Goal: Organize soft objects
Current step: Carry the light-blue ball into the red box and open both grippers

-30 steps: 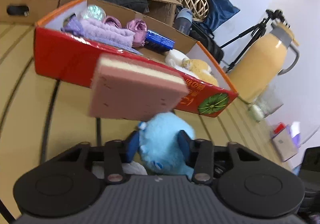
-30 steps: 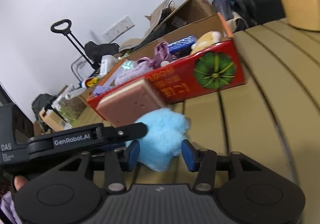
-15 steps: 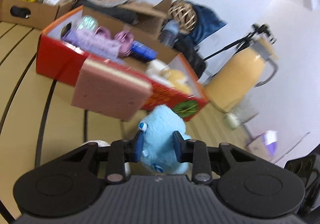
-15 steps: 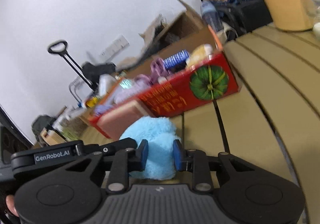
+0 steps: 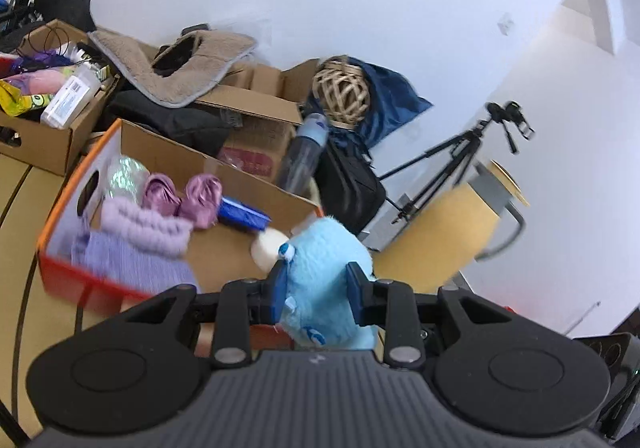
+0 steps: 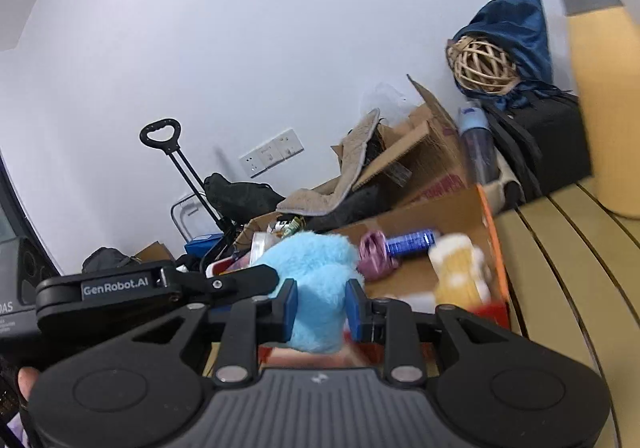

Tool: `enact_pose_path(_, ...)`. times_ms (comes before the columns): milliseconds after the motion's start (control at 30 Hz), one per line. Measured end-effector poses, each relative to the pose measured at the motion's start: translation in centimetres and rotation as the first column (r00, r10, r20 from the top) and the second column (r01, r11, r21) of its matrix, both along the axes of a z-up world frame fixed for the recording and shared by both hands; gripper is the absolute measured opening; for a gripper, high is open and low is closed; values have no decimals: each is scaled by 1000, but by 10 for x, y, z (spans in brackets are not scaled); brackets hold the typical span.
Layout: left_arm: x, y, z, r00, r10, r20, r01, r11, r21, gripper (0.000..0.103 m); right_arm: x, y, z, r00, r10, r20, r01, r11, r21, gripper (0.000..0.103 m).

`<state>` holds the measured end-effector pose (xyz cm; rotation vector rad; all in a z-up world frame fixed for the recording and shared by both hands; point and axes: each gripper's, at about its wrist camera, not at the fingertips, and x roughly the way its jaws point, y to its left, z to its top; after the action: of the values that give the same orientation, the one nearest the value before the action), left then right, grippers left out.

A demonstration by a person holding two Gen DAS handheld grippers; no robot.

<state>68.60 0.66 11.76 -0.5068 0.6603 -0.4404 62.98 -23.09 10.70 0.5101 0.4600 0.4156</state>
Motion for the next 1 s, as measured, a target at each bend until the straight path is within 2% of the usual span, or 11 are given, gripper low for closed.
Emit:
enact_pose_path(100,40,8,-8,999,13,-52,-13,1000,3,31,43,5,1,999,18,-41,-18,1000,2,25)
enact_pose_path(300,96,15,-46,993,40,-110,-36,999,37,31,113,22,-23,992,22,-122,-28,999,-44,25)
enact_pose_path(367,118,13,-62,990,45,-132,-36,997,73,32,133,28,-35,990,14,-141,-24,997,-70,25)
enact_pose_path(433,137,8,-81,983,66,-172,-41,988,146,35,156,33,-51,982,14,-186,-30,996,-85,26)
enact_pose_path(467,143,6,-89,980,99,-173,-65,979,193,42,167,36,-59,977,27,-210,-48,994,-97,26)
enact_pose_path(533,144,4,-97,988,78,-137,-46,973,225,48,182,43,-75,968,34,-247,-68,989,-128,26)
enact_pose_path(633,141,6,-96,993,45,-112,-19,975,222,54,188,51,-87,971,-6,-238,-48,973,-224,26)
enact_pose_path(767,135,11,-84,995,48,-86,-25,967,253,57,186,49,-88,973,-1,-231,-51,975,-217,26)
enact_pose_path(1000,95,28,-45,997,68,-37,-53,944,325,59,158,24,-46,985,-15,-171,-29,967,-253,28)
